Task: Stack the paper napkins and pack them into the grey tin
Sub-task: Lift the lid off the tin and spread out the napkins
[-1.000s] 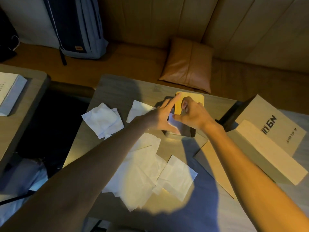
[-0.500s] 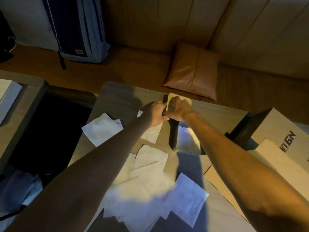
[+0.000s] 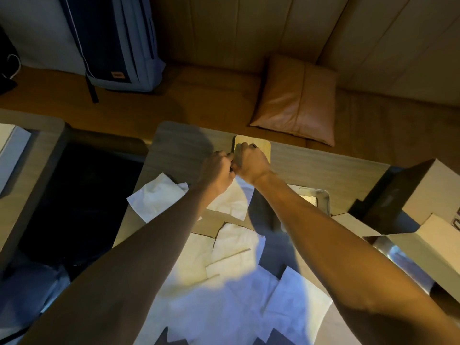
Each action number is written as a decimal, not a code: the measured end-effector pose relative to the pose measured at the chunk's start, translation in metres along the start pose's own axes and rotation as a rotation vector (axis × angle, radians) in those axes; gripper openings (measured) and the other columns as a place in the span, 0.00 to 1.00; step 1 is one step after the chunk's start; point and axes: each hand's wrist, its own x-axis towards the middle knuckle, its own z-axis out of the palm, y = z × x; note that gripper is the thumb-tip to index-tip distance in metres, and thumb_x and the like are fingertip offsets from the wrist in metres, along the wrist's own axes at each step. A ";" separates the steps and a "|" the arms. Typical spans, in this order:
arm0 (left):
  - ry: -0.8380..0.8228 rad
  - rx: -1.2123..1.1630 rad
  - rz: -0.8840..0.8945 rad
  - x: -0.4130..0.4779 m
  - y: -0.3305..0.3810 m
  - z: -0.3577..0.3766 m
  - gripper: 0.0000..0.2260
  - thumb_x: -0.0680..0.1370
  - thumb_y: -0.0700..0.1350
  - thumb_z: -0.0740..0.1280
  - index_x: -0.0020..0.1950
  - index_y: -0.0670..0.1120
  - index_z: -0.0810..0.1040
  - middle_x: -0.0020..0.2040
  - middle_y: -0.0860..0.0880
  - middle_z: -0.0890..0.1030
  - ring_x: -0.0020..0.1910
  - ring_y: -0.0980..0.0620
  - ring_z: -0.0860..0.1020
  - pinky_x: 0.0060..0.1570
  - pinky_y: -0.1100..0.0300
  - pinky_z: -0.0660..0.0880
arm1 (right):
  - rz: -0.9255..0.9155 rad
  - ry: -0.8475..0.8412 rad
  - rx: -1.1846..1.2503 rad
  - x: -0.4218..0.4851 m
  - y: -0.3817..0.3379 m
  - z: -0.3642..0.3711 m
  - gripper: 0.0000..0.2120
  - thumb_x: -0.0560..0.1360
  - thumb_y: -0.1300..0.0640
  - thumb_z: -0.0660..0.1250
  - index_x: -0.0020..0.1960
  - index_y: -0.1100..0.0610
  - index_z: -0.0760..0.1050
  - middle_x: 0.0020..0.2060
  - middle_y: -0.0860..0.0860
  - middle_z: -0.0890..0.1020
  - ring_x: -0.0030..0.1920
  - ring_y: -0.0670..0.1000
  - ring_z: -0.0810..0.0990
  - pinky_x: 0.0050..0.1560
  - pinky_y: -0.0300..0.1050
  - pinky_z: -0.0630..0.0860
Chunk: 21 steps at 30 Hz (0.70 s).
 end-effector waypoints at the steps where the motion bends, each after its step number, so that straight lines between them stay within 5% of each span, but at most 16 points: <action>1: -0.001 0.000 -0.007 0.000 -0.002 0.000 0.14 0.77 0.44 0.72 0.61 0.41 0.80 0.53 0.41 0.82 0.49 0.44 0.80 0.50 0.49 0.80 | -0.009 0.018 -0.018 0.000 -0.002 0.000 0.13 0.80 0.53 0.64 0.60 0.60 0.73 0.53 0.59 0.79 0.53 0.59 0.80 0.42 0.43 0.68; 8: 0.014 0.065 -0.004 0.004 -0.007 0.000 0.14 0.79 0.46 0.69 0.64 0.44 0.78 0.56 0.41 0.81 0.55 0.41 0.77 0.59 0.50 0.71 | -0.019 0.026 0.024 -0.010 -0.009 -0.007 0.14 0.79 0.63 0.64 0.64 0.63 0.74 0.60 0.61 0.77 0.57 0.62 0.78 0.48 0.45 0.72; 13: 0.065 0.043 0.033 -0.008 -0.006 -0.019 0.16 0.80 0.46 0.68 0.67 0.47 0.78 0.58 0.43 0.81 0.57 0.41 0.77 0.58 0.48 0.73 | 0.044 0.106 0.251 -0.038 -0.006 -0.020 0.12 0.78 0.62 0.66 0.61 0.64 0.74 0.50 0.61 0.82 0.49 0.61 0.82 0.43 0.44 0.75; 21: -0.019 0.107 0.044 -0.068 -0.009 -0.029 0.17 0.82 0.47 0.65 0.71 0.50 0.75 0.67 0.48 0.75 0.66 0.47 0.71 0.68 0.51 0.67 | 0.021 0.066 0.257 -0.107 -0.009 -0.015 0.14 0.78 0.60 0.69 0.63 0.61 0.76 0.58 0.58 0.81 0.56 0.59 0.80 0.57 0.46 0.76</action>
